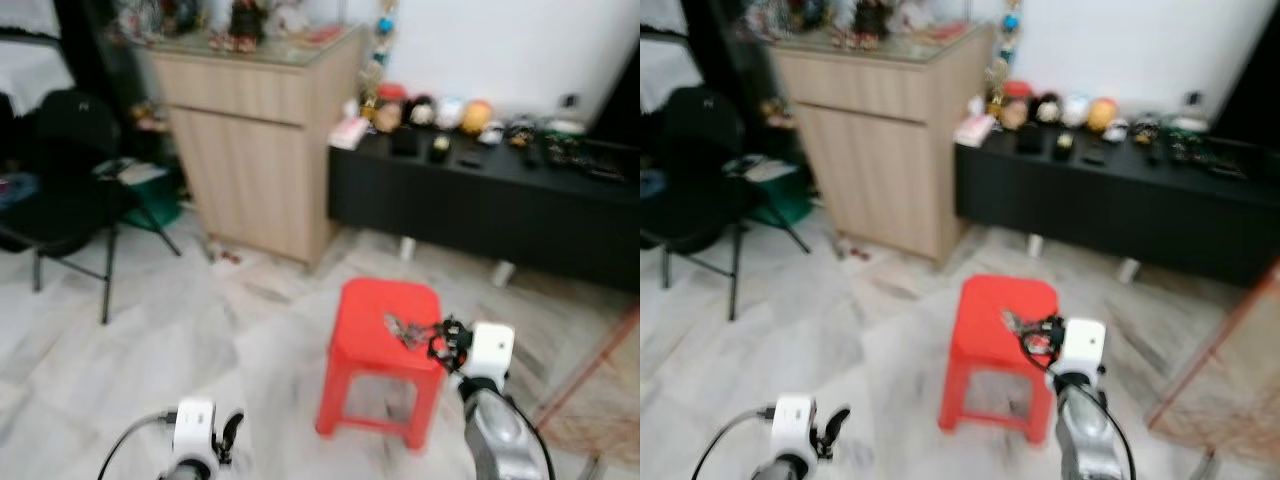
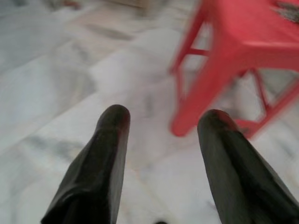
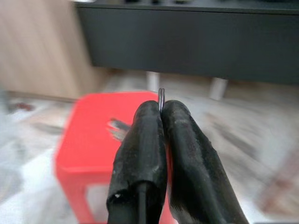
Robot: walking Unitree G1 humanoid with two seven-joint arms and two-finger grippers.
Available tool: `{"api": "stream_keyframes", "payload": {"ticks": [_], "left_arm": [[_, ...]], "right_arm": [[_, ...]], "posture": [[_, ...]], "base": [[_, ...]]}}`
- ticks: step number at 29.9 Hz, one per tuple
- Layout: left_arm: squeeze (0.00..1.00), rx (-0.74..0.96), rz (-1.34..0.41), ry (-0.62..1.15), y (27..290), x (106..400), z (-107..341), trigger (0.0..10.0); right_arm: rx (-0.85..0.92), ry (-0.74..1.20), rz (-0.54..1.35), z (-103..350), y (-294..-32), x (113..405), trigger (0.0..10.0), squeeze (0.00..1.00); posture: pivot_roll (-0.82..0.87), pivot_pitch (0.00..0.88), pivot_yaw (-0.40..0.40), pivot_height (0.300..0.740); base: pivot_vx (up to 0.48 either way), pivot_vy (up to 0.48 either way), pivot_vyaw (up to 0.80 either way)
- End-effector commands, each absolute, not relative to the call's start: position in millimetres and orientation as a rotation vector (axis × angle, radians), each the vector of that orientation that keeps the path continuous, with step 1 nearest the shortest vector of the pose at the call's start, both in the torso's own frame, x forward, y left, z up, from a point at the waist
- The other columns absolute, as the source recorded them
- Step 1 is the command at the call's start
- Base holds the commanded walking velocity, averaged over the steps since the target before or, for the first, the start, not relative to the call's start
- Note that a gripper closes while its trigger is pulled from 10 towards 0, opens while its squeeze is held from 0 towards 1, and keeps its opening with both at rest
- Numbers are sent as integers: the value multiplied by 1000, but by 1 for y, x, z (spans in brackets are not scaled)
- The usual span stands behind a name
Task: Hang keys on a hook
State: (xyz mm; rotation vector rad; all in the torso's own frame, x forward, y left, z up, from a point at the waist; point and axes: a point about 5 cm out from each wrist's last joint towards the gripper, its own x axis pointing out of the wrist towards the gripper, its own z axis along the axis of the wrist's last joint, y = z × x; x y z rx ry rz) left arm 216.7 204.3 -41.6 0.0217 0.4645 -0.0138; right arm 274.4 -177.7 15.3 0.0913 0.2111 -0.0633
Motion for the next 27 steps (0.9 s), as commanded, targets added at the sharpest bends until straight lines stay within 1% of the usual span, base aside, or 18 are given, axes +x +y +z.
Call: {"api": "stream_keyframes", "payload": {"ticks": [1, 9, 13, 16, 21, 23, 27], "left_arm": [[0, 25, -34, 470, 199, 215, -44, 10000], [0, 24, -32, 466, 198, 216, -43, 10000], [0, 24, -31, 463, 198, 216, -43, 10000], [0, 24, -30, 461, 198, 217, -42, 10000], [0, 26, -34, 455, 198, 218, -41, 10000], [0, 25, -34, 453, 197, 219, -41, 10000], [0, 21, -36, 447, 196, 220, -40, 10000]], "right_arm": [[81, 203, -74, 18, -181, 277, 10000, 0], [67, 174, -102, 23, -183, 279, 10000, 0], [15, 143, -115, 28, -185, 281, 10000, 0], [-23, 113, -161, 33, -190, 283, 10000, 0], [-226, 22, -326, 51, -211, 285, 10000, 0], [-269, 4, -395, 56, -220, 286, 10000, 0], [-306, -33, -448, 65, -226, 288, 10000, 0]], "posture": [[150, 0, -60, 740], [152, 0, -63, 740], [153, 6, -62, 740], [153, 8, -62, 740], [153, 10, -60, 740], [153, 10, -60, 740], [149, 9, -60, 740]], "base": [[0, 0, -800], [0, 0, -774], [0, 0, 0], [0, 0, 0], [0, 0, 0], [0, 0, 0], [0, 0, 0]]}}
